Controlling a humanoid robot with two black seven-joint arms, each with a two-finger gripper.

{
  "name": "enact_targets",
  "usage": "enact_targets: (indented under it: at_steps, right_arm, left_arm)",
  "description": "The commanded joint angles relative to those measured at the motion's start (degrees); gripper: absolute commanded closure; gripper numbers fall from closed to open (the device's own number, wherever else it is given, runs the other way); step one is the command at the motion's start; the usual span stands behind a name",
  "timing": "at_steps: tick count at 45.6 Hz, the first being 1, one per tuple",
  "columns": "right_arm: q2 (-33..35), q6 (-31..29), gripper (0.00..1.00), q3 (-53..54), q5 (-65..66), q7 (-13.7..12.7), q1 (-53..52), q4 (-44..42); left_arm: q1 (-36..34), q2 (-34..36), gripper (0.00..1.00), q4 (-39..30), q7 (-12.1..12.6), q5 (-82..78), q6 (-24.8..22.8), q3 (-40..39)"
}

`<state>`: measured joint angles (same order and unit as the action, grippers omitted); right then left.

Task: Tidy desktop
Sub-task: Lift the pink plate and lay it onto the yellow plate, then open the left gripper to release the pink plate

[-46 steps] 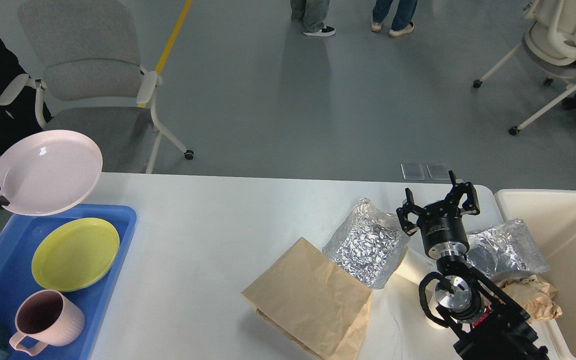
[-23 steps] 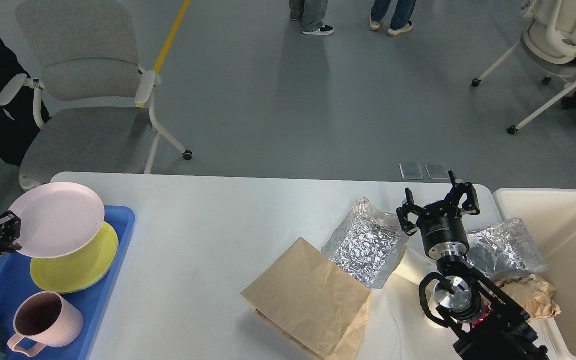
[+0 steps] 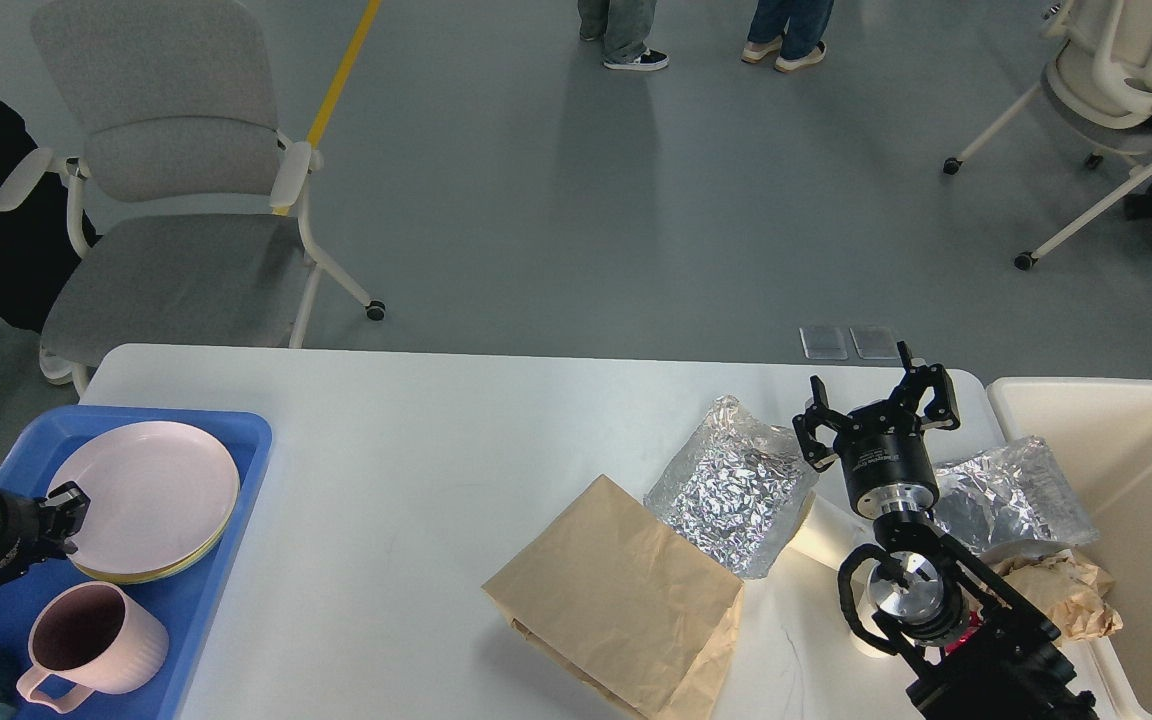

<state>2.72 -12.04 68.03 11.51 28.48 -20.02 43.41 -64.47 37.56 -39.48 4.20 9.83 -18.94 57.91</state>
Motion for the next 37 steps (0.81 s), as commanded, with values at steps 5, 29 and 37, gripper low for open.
enact_targets:
  at_steps: [5, 29, 37]
  right_arm:
    - [0.00, 0.00, 0.00, 0.00, 0.00, 0.00, 0.07, 0.00]
    - [0.00, 0.00, 0.00, 0.00, 0.00, 0.00, -0.02, 0.00]
    - [0.00, 0.00, 0.00, 0.00, 0.00, 0.00, -0.02, 0.00]
  left_arm:
    - [0.13, 0.23, 0.67, -0.15, -0.15, 0.10, -0.40, -0.96]
    - [-2.14, 4.54, 0.04, -0.95, -0.15, 0.10, -0.83, -1.04]
    - [-13.22, 10.78, 0.04, -1.03, -0.86, 0.19, -4.79, -3.50]
